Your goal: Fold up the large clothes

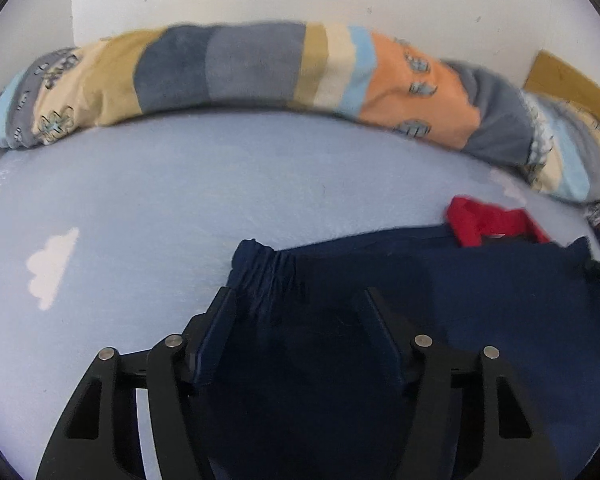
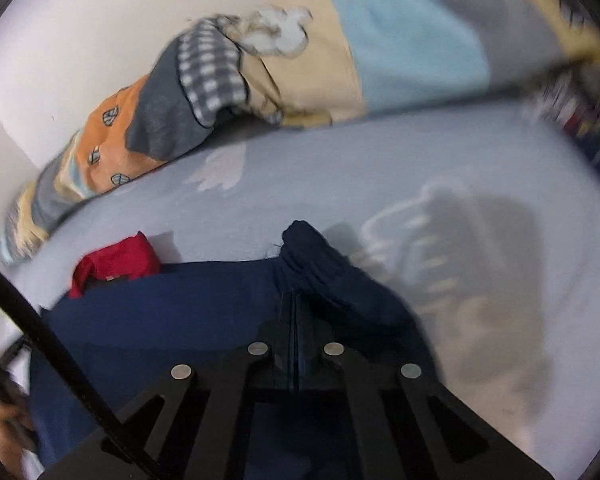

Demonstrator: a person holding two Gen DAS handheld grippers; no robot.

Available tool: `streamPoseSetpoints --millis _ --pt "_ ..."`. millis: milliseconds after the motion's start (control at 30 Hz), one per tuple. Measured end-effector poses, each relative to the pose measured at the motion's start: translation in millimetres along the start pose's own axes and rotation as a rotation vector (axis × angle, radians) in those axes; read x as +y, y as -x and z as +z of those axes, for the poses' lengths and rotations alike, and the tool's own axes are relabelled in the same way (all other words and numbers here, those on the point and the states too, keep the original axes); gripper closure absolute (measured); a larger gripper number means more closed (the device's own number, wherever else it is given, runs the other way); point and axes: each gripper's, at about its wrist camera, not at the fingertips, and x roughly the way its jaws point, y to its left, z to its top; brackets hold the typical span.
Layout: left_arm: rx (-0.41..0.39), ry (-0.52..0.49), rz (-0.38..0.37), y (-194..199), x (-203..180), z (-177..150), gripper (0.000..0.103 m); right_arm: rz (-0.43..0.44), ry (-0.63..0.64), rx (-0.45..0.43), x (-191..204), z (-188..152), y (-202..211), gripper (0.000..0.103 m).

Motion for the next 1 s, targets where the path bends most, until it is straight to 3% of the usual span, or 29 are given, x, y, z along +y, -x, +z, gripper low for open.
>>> streamPoseSetpoints --millis 33,133,233,333,400,433,533,600,667,733,900,1000 --pt "-0.024 0.015 0.001 11 3 1 0.029 -0.004 0.039 -0.019 8 -4 10 0.092" --pt "-0.066 0.037 -0.031 30 9 6 0.027 0.135 0.163 -0.035 50 -17 39 0.088" --pt "-0.045 0.042 -0.019 33 9 7 0.027 0.253 0.272 0.001 97 -44 49 0.087" --pt "0.024 0.022 -0.020 16 8 1 0.027 0.342 0.380 0.072 135 -77 45 0.087" --pt "0.100 -0.003 0.082 -6 12 -8 0.027 0.317 0.442 0.101 146 -96 37 0.087" --pt "0.126 0.008 0.098 -14 17 -12 0.022 0.282 0.470 0.104 145 -103 32 0.087" --pt "0.098 0.127 0.093 -5 42 -19 0.020 0.220 0.401 0.120 112 -99 24 0.095" --pt "0.058 0.134 0.099 17 46 -24 0.020 0.122 0.360 0.095 85 -92 29 0.095" --pt "0.020 0.110 0.064 44 39 -31 0.020 -0.025 0.348 0.061 66 -90 44 0.095" --pt "-0.008 0.066 0.024 73 20 -44 0.020 -0.037 0.352 0.044 68 -97 62 0.090" --pt "-0.063 -0.153 -0.034 121 -66 -90 0.020 0.209 0.486 0.068 147 -142 97 0.089" --pt "0.002 -0.282 -0.039 114 -102 -119 0.020 0.290 0.580 0.124 196 -177 98 0.089"
